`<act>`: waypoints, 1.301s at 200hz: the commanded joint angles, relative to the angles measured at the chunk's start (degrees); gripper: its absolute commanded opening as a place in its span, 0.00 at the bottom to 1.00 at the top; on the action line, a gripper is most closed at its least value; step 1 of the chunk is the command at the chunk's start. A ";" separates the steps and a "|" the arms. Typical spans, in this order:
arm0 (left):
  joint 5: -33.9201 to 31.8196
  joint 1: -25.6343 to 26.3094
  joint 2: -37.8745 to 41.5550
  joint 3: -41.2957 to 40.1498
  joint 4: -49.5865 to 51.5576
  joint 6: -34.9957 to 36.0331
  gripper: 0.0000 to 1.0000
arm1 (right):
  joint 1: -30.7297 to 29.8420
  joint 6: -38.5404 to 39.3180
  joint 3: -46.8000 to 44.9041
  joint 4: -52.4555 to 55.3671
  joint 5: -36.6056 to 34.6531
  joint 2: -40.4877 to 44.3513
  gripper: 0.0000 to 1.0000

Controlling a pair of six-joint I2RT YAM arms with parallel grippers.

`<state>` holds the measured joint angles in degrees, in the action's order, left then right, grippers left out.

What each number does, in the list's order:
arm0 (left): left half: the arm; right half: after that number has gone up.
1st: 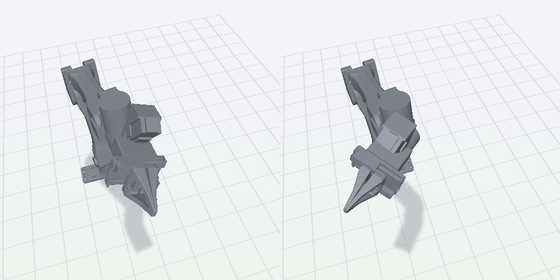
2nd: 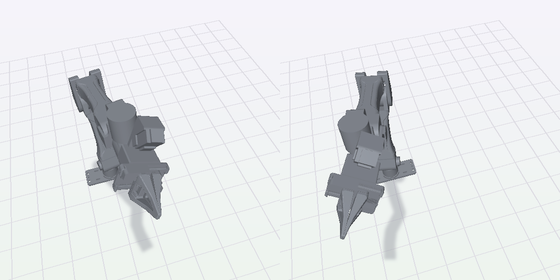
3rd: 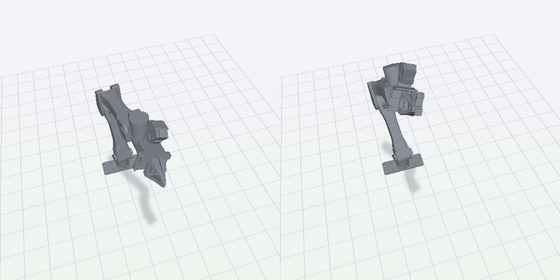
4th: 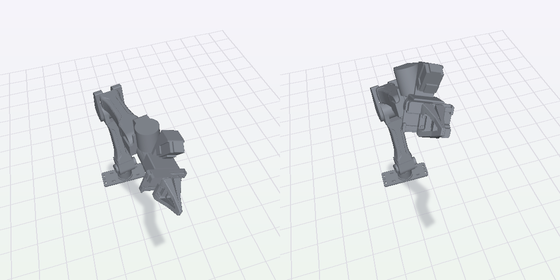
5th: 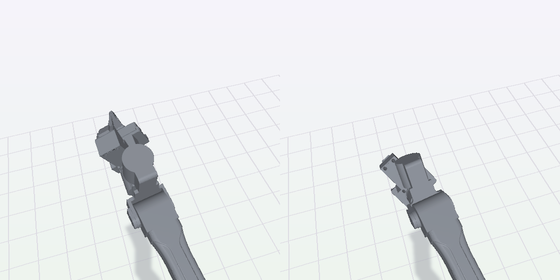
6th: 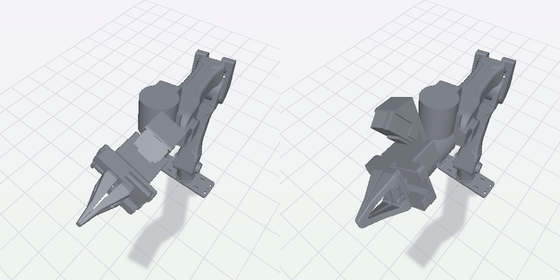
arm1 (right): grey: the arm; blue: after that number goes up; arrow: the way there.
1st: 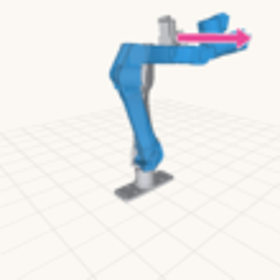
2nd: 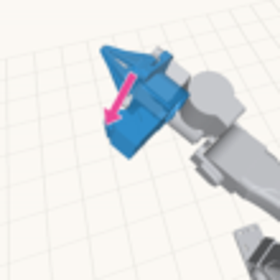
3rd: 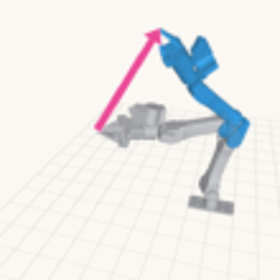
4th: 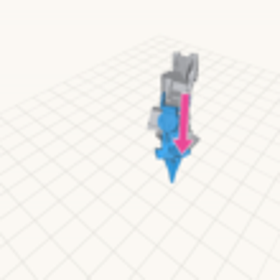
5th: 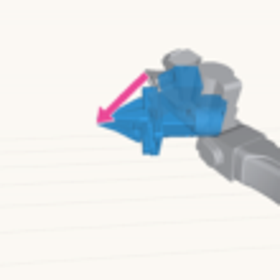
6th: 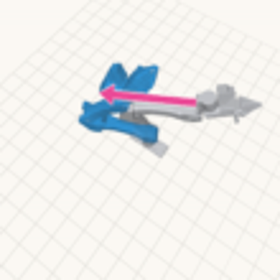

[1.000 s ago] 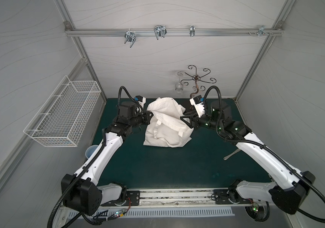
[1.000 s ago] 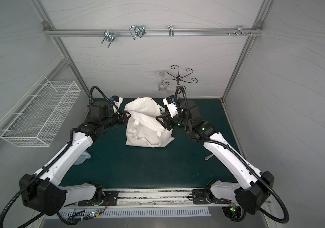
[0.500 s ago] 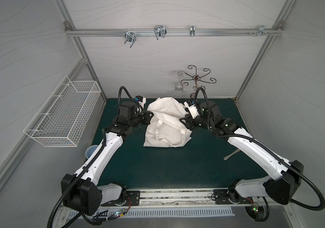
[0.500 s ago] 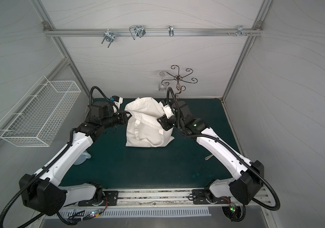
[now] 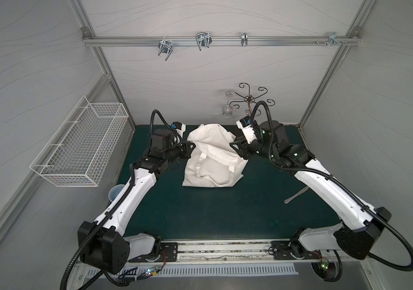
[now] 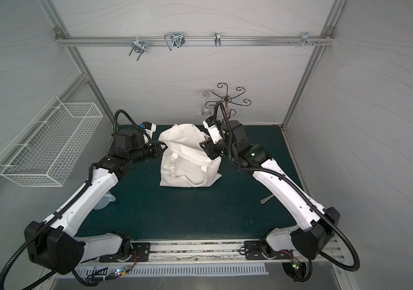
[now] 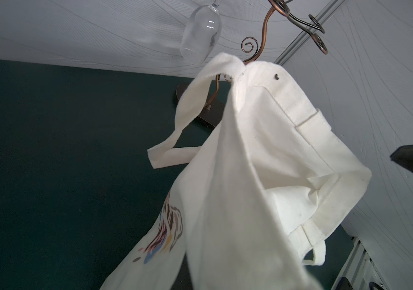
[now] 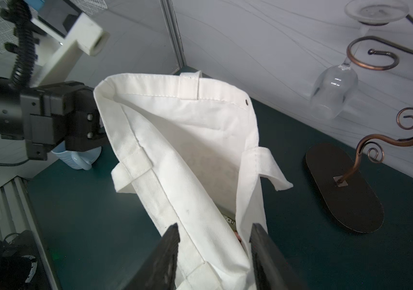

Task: Place the art knife into the pouch
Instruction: Close the pouch at the center of the board.

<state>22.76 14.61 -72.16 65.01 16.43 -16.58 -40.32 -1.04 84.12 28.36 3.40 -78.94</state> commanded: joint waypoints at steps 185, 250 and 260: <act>-0.75 -0.33 4.57 1.37 -1.11 0.45 0.00 | 18.98 -1.57 1.22 8.86 -6.71 0.99 0.00; 0.70 -0.37 3.95 1.26 -1.82 -0.56 0.00 | 25.34 -2.16 -1.44 1.87 12.09 6.66 0.66; 0.78 -0.37 3.87 1.28 -1.80 -0.56 0.00 | 28.93 -2.60 -2.11 1.34 15.00 7.21 0.69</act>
<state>23.81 14.66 -70.11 65.01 18.63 -16.73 -17.87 -3.31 83.05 32.95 9.28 -75.07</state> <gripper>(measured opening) 0.064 0.652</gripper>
